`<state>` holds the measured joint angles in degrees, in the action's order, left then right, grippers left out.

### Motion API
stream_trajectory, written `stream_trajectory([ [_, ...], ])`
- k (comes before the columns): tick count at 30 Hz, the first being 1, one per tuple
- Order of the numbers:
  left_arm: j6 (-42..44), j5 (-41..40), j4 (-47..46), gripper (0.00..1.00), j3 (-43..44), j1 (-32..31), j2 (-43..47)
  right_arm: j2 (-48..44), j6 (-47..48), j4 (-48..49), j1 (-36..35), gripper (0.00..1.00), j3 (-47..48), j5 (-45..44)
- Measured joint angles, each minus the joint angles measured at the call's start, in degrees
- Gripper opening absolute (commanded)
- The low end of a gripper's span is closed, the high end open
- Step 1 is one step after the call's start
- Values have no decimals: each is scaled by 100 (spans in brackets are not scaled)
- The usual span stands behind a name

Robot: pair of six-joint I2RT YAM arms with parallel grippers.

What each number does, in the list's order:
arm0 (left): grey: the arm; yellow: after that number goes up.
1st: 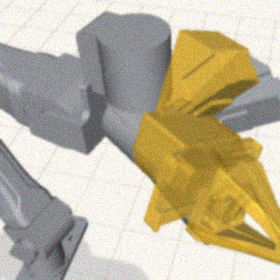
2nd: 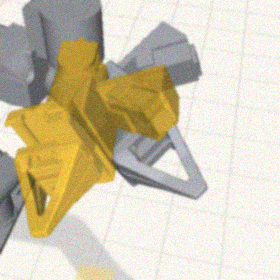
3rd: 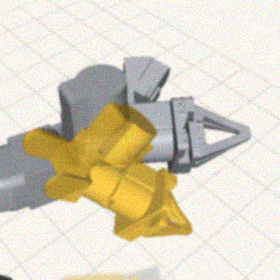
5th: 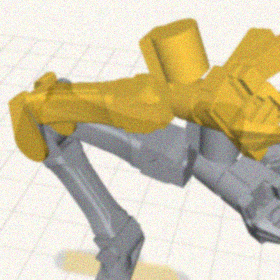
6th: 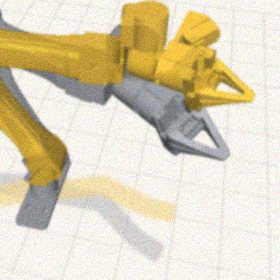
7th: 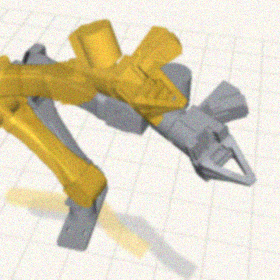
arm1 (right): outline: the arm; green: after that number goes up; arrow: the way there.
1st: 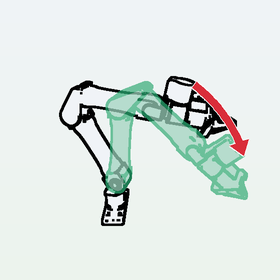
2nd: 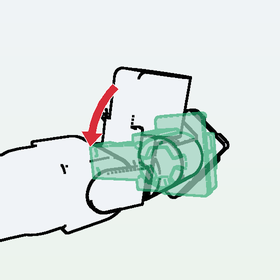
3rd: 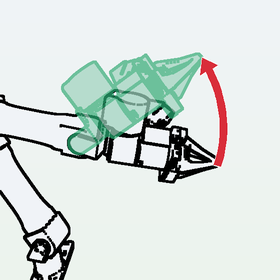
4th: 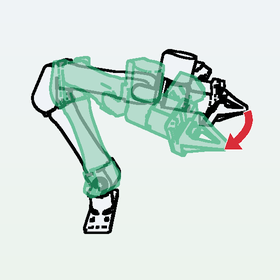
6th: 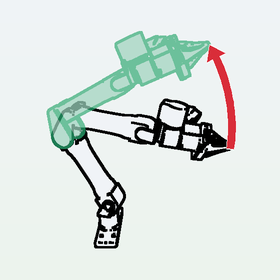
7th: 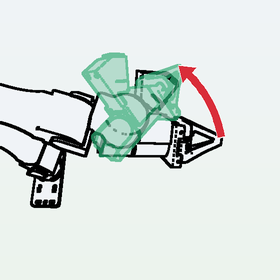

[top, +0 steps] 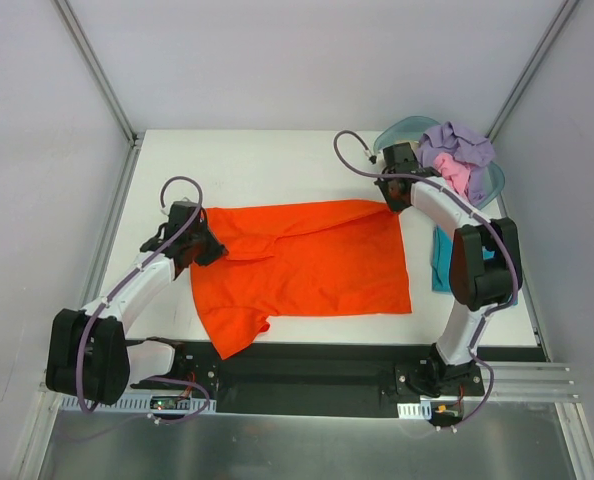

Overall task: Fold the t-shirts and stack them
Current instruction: Fold the flattened tshirt in 1/3 of the way

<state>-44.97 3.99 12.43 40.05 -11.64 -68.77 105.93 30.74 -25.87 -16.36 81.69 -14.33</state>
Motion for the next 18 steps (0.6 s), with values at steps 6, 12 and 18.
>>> stream_trajectory([
  [6,-24,-2,184,61,-101,0,4,-114,-17,-133,0,66,-267,-149],
  [12,92,-11,455,99,-105,0,310,-527,-179,-313,-39,99,-595,-225],
  [18,205,4,555,99,127,0,494,-1333,-564,-284,-125,100,-662,291],
])
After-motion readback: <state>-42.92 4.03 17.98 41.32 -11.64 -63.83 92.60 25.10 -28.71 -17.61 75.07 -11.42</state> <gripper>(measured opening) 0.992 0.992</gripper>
